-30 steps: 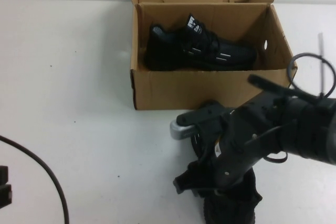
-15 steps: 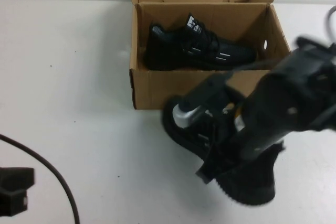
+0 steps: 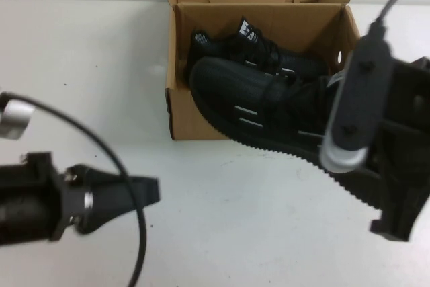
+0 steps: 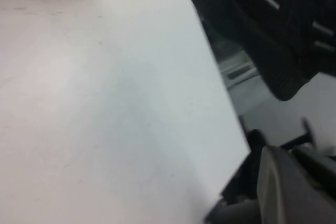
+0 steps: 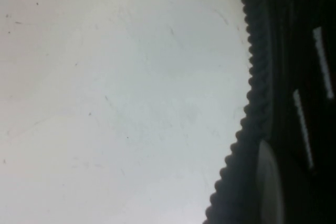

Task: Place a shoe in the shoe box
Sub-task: Hand over the shoe

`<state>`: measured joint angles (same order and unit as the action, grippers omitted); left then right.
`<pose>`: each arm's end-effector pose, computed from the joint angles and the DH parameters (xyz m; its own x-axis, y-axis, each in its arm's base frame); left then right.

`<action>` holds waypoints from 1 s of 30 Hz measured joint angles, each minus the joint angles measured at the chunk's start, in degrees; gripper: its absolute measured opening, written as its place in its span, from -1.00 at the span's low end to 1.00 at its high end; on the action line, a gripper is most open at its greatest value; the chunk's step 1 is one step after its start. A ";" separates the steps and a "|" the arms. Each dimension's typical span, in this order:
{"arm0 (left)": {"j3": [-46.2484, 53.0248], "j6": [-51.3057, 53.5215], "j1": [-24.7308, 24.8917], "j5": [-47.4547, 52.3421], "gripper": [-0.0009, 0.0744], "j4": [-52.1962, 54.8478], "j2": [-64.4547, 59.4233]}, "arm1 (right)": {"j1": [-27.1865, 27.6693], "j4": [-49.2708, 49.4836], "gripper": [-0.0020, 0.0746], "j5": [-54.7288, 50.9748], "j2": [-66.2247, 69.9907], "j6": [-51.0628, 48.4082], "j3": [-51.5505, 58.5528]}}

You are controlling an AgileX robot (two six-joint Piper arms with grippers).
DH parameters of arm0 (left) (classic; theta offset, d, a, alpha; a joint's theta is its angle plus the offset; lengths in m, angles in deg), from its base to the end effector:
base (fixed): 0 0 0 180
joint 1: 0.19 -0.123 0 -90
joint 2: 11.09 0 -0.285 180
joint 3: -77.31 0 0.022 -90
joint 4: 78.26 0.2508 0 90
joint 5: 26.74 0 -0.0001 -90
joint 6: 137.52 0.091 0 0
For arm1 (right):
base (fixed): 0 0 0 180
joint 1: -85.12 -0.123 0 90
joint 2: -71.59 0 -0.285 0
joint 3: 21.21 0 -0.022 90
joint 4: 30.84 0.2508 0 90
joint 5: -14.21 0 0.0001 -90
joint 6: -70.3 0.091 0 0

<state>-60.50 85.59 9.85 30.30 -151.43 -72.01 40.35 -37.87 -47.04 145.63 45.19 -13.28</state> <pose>0.1387 -0.0988 0.3039 -0.7910 -0.0451 -0.6101 0.5168 0.4846 -0.7058 0.1639 0.1489 0.3815 -0.1862 -0.8530 -0.4875 -0.8458 0.3917 -0.3623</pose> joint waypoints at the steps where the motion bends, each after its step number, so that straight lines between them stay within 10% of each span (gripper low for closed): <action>1: 0.00 1.39 0.00 0.99 -0.98 -2.85 -1.73 | 0.00 0.00 -0.95 -0.45 -0.74 -0.27 0.00; 11: -1.60 7.06 0.00 4.88 -0.89 -22.01 -17.07 | 0.00 2.82 -0.95 -3.94 -2.96 -0.48 0.00; 20: -3.90 5.25 0.00 5.78 0.63 -22.67 -22.02 | 0.00 4.99 -0.95 -3.94 -2.96 -3.21 0.00; 30: -11.18 4.90 3.77 2.00 0.80 -22.67 -23.98 | 0.00 8.01 -0.95 -3.60 -2.96 -5.14 0.00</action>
<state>-71.68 90.49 13.62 32.30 -174.10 -95.99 40.35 -29.87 -50.64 142.67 40.05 -13.28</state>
